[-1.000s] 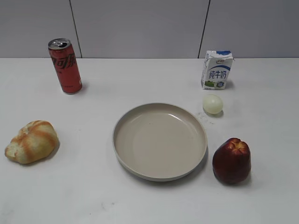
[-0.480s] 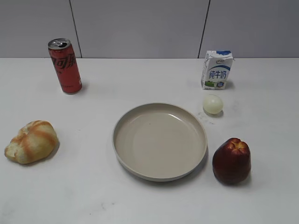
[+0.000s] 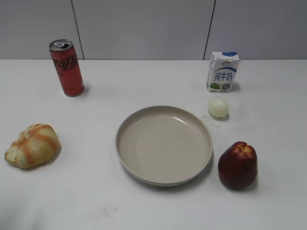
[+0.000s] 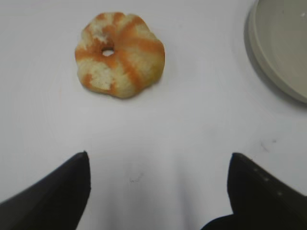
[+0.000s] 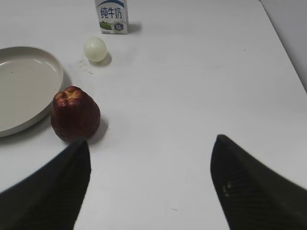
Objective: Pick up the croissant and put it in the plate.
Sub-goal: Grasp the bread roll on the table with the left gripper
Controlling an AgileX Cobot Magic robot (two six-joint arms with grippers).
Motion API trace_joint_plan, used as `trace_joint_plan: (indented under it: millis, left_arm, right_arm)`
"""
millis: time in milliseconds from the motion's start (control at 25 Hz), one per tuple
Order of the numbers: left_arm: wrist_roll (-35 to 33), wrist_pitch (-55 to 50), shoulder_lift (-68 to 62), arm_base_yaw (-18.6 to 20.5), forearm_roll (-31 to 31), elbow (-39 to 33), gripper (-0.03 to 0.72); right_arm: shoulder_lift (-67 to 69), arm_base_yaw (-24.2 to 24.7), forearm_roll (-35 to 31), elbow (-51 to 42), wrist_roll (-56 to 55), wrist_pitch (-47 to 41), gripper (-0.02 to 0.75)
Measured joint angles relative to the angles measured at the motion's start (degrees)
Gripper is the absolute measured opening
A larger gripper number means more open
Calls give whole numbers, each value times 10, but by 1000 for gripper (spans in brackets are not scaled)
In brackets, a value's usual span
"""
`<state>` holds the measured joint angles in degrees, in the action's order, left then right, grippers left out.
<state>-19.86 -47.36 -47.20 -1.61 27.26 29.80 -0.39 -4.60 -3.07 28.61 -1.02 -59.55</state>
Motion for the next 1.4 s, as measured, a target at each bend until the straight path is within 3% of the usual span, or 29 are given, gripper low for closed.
trace_joint_plan:
  millis: [240,400,640,880,1120,1400]
  left_arm:
    - [-22,11,-193,-9,-22,85,685]
    - [-23,25,-296,-50,-64,150,678]
    - [-7,47,-420,-99,-77,217,661]
    - [10,78,-520,-101,-119,236,644]
    - [11,145,-595,-102,-93,238,633]
    - [13,124,-630,-103,-103,259,573]
  right_arm:
    - [0,0,0,0,0,0,588]
    - [0,0,0,0,0,0,588]
    - [0,0,0,0,0,0,588]
    - [0,0,0,0,0,0,588]
    - [0,0,0,0,0,0,588]
    - [0,0,0,0,0,0,588]
